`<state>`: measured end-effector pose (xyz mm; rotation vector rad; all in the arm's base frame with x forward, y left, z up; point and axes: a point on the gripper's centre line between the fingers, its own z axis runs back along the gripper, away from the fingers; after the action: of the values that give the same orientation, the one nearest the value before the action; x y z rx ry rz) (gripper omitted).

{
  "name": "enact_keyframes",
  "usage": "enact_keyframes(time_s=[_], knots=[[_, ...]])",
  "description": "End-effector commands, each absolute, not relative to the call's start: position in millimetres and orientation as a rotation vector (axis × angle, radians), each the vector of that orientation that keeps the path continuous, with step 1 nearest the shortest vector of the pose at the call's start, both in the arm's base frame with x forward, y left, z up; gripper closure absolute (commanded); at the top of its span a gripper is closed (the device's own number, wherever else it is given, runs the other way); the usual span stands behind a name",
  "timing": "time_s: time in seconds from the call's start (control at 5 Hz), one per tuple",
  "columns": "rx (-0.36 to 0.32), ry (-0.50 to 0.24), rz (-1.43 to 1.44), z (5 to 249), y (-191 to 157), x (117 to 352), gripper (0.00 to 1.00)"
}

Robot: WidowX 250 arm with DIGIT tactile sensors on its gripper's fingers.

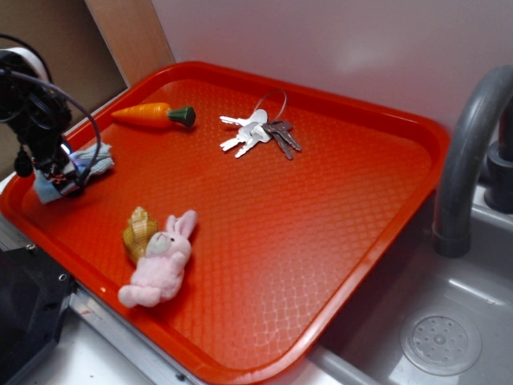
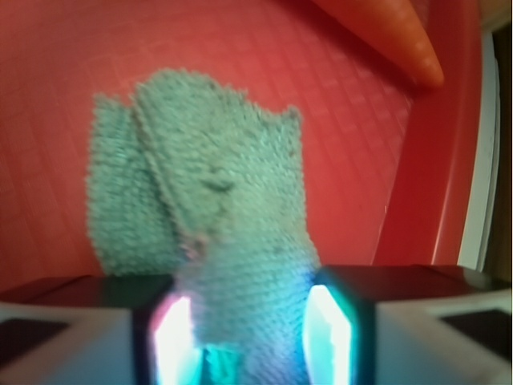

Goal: Grab the blue cloth.

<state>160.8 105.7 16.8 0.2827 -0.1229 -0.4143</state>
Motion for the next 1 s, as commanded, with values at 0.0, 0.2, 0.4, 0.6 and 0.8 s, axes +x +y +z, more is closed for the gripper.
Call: enact_keyframes(time_s=[0.0, 0.2, 0.4, 0.6, 0.8], knots=[[0.230, -0.096, -0.399, 12.6, 98.1, 153.0, 1.00], [0.198, -0.095, -0.395, 17.4, 97.9, 151.6, 1.00], [0.181, -0.103, -0.353, 31.4, 97.6, 151.7, 1.00], [0.178, -0.267, -0.127, 80.9, 59.7, 178.3, 1.00], [0.148, -0.357, 0.099, 135.9, 20.2, 217.5, 1.00]])
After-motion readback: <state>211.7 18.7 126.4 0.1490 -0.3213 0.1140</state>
